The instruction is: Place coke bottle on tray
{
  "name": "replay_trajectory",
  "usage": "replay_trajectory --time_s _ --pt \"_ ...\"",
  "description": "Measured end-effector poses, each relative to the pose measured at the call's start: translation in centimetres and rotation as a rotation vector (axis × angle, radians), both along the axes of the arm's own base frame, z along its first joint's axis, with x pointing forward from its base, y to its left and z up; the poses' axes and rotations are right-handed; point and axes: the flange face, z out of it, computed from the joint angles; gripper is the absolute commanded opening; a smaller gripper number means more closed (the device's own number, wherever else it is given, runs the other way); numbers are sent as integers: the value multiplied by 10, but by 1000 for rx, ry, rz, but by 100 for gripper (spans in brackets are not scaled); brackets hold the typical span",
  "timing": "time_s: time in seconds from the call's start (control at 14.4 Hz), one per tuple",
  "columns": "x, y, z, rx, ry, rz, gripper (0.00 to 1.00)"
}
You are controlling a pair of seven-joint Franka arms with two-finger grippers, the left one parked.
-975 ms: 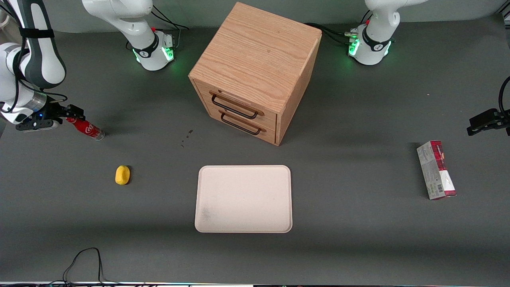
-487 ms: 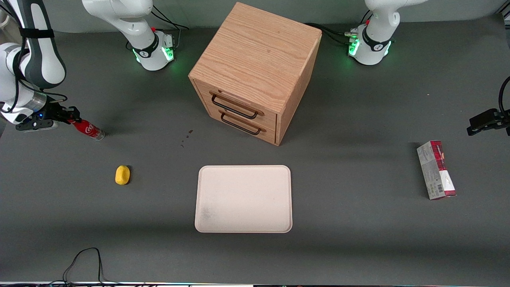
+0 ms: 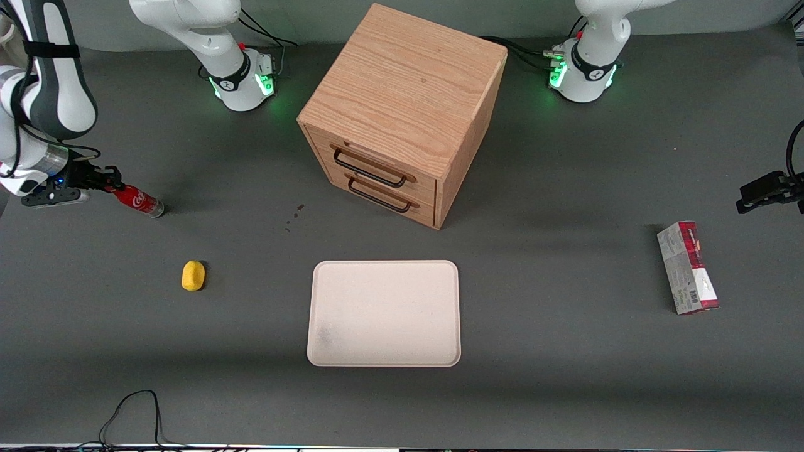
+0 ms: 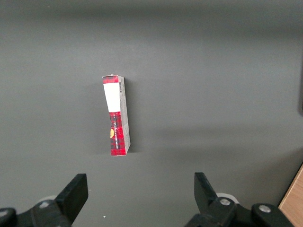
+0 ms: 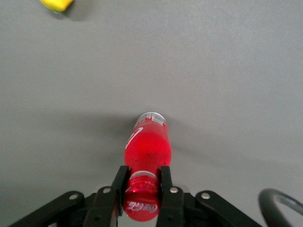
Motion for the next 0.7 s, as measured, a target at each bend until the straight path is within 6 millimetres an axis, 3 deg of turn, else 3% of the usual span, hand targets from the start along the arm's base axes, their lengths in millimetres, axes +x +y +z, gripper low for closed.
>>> replay_trajectory --time_s 0.35,0.7 --pt "54 12 134 -23 -17 51 8" --pt "64 37 262 -37 -35 83 3"
